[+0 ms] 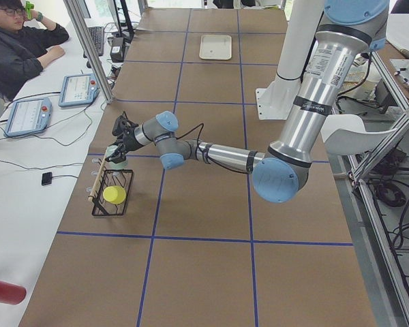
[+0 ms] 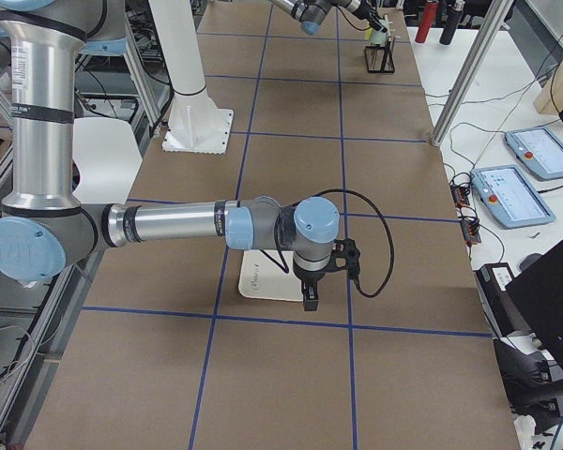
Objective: Left arm grabs green cup and hands to right arm on tray
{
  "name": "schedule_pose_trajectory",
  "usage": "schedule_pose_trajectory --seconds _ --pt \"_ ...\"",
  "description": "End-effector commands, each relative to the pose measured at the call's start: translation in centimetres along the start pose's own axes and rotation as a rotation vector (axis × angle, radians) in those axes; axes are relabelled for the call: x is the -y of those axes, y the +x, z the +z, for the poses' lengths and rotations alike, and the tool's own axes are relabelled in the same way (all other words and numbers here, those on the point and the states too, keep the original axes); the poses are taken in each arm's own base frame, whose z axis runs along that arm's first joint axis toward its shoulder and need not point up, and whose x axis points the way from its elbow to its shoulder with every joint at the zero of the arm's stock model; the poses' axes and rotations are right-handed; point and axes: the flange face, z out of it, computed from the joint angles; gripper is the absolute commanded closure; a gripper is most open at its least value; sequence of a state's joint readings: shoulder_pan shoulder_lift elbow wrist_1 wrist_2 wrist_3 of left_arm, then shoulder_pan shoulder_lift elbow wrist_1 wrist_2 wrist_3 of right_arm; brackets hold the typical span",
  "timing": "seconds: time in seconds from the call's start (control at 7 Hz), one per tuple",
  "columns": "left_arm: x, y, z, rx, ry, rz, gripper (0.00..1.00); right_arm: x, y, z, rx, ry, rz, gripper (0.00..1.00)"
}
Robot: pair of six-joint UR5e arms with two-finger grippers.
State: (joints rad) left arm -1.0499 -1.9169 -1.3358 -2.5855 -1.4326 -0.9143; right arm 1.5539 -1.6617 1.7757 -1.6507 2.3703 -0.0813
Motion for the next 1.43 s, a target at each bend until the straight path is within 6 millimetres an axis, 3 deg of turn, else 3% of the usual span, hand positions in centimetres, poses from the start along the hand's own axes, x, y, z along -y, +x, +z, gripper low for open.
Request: schedule_pose_trajectory --seconds 0.0,0.14,0.43,0.71,0.86,1.0,1.14,1.29 --pt "3.7 -0.5 -1.9 -0.007 -0.016 -0.02 0.6 0.5 -1.0 -0.9 0.009 0.02 -0.018 0.01" --pt "6.4 -1.3 -3.1 0.003 -0.024 -0.039 0.61 0.5 -0.8 -0.5 0.026 0.013 -0.015 0.01" --pt "9.6 -0.2 -4.4 0.01 -0.017 -0.049 0.61 3.6 -2.9 -1.4 0.023 0.11 -0.055 0.01" --pt "10.2 0.0 -4.5 0.014 0.001 -0.066 0.61 8.9 -3.4 -2.1 0.015 0.314 -0.01 0.01" --pt "11.4 0.6 -4.6 0.027 0.046 -0.073 0.61 11.0 -4.9 -3.2 0.045 0.364 0.045 0.01" --pt "11.6 1.0 -4.7 0.027 0.058 -0.158 0.61 13.6 -8.5 -4.9 0.09 0.392 0.104 0.01" --pt "11.8 1.8 -4.7 0.007 0.062 -0.31 0.61 16.4 -13.3 -6.4 0.159 0.403 0.209 0.01" --pt "11.9 2.2 -5.0 -0.012 0.064 -0.449 0.61 17.2 -16.9 -6.2 0.212 0.409 0.246 0.01"
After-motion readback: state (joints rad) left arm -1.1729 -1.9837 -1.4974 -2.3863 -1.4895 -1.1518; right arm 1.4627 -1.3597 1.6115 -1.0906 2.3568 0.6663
